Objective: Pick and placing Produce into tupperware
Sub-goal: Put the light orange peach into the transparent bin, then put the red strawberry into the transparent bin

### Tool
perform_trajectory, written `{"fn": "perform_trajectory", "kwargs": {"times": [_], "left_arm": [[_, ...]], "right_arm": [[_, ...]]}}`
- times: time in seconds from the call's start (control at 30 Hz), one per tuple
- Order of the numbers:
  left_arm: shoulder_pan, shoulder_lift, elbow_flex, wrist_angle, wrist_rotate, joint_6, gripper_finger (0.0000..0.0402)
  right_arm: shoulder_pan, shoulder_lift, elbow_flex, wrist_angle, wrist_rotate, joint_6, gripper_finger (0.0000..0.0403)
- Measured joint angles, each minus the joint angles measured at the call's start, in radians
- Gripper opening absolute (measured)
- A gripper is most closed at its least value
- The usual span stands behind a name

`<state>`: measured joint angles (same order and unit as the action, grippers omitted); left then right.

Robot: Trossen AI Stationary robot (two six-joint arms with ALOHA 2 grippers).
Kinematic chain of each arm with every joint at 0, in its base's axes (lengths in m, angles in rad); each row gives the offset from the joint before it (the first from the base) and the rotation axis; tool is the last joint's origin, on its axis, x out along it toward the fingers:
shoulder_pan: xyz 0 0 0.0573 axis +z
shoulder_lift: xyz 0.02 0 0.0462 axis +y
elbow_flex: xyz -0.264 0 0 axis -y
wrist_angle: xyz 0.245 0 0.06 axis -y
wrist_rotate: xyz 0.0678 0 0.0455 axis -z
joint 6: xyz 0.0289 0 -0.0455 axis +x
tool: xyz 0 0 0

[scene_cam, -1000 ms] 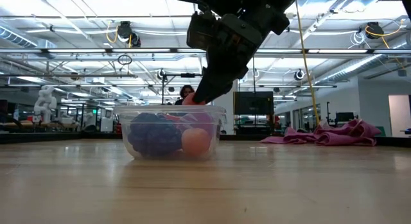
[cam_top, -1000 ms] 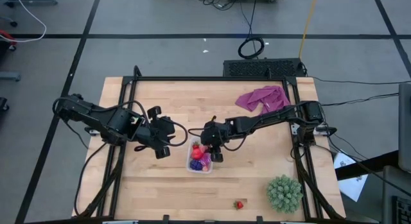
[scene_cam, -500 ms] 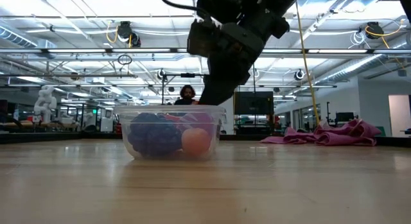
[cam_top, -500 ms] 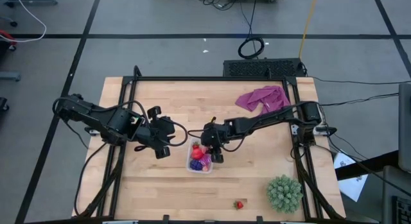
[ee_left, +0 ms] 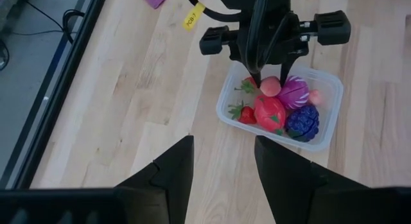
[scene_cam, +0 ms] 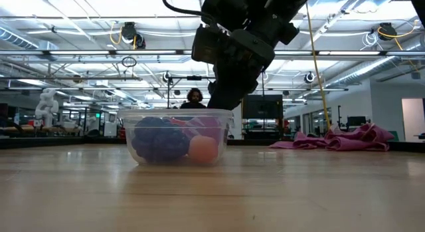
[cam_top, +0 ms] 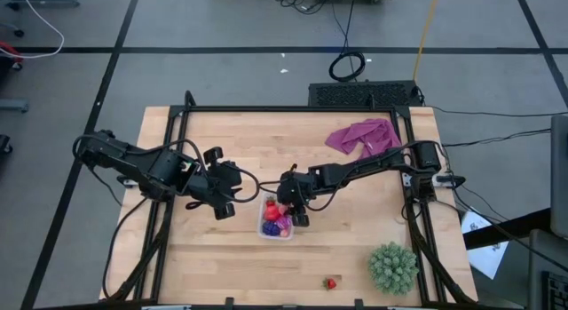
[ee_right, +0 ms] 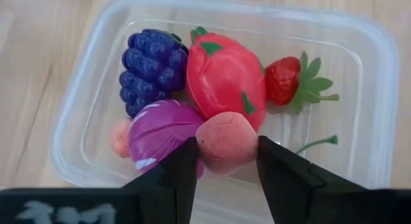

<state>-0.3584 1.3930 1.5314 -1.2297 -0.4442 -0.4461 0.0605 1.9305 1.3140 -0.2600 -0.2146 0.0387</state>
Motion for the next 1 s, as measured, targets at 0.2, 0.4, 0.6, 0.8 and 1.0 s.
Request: {"fn": "perform_trajectory", "kwargs": {"times": [0.2,0.4,0.6,0.8,1.0], "left_arm": [[0.000,0.000,0.000,0.000,0.000,0.000,0.0170],[0.000,0.000,0.000,0.000,-0.001,0.001,0.0170],[0.000,0.000,0.000,0.000,-0.001,0.018,0.0170],[0.000,0.000,0.000,-0.001,-0.002,0.022,0.0170],[-0.004,0.000,0.000,-0.009,-0.001,0.014,0.0170]], "right_arm": [[0.000,0.000,0.000,0.002,0.000,0.000,0.0170],[0.000,0.000,0.000,0.002,0.000,-0.002,0.0175],[0.000,-0.021,0.002,0.006,0.000,-0.002,0.0175],[0.013,-0.113,0.028,-0.020,0.000,0.001,0.0176],[0.116,-0.236,0.031,-0.248,0.000,0.111,0.0176]]}}
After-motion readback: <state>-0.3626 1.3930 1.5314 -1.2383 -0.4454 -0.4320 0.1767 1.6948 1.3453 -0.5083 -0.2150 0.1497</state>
